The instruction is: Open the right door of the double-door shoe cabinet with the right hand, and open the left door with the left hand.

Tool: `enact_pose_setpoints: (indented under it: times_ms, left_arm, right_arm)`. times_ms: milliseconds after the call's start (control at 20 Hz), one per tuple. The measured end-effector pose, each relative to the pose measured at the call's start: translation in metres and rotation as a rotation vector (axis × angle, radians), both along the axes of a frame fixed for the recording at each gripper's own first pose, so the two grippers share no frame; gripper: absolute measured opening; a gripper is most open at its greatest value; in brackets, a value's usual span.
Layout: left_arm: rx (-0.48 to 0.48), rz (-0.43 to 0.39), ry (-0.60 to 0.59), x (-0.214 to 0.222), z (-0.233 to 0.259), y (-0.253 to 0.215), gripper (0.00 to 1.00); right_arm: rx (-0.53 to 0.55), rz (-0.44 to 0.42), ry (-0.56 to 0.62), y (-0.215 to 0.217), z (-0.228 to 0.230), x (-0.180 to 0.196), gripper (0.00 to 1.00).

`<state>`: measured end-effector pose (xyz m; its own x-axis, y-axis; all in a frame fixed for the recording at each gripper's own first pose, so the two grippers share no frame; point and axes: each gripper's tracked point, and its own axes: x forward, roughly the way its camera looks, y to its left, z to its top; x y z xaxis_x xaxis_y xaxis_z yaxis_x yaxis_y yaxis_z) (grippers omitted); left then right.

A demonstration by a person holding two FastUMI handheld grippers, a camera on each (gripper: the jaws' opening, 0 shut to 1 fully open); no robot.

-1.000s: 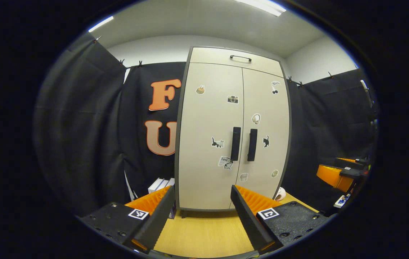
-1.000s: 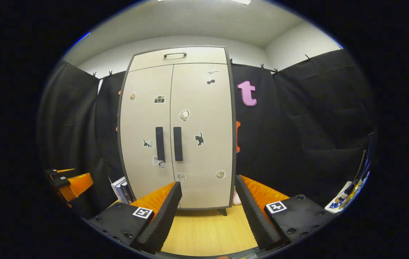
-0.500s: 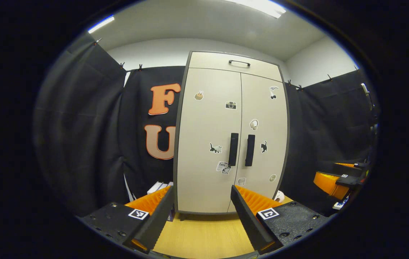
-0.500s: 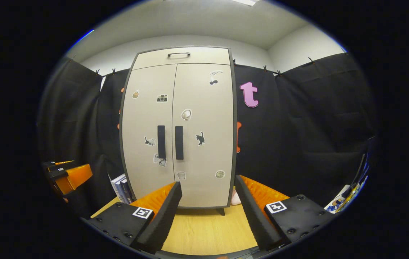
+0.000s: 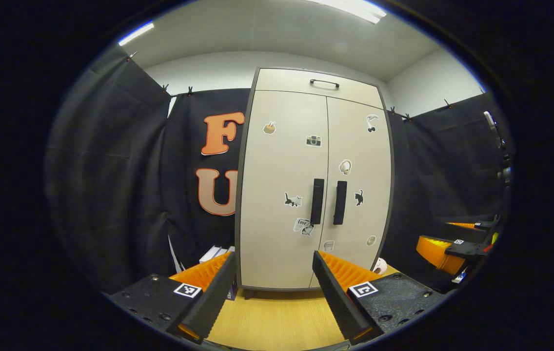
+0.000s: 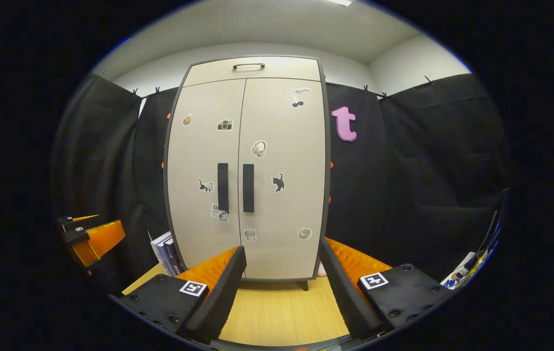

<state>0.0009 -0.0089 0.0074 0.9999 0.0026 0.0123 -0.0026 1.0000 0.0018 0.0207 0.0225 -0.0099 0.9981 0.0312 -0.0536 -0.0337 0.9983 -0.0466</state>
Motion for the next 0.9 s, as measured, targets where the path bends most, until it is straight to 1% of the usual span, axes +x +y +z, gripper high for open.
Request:
enact_pose_setpoints:
  times_ms: [300,450,700,800,900]
  left_arm:
    - [0.016,0.031,0.002,0.005,-0.004,0.019,0.95]
    - [0.015,0.043,0.013,0.011,-0.009,0.028,0.95]
    - [0.025,0.05,0.025,0.022,-0.018,0.038,0.95]
    - [0.038,0.048,0.027,0.028,-0.02,0.039,0.95]
    - [0.032,0.04,0.031,0.034,-0.022,0.038,0.95]
  right_arm:
    - [-0.032,0.035,0.017,0.032,0.0,0.036,0.98]
    - [-0.012,0.057,0.012,0.051,0.009,0.061,0.97]
    - [0.011,0.063,-0.01,0.071,0.033,0.113,0.97]
    - [0.022,0.059,-0.023,0.076,0.042,0.139,0.97]
    - [0.024,0.046,-0.017,0.078,0.043,0.167,0.97]
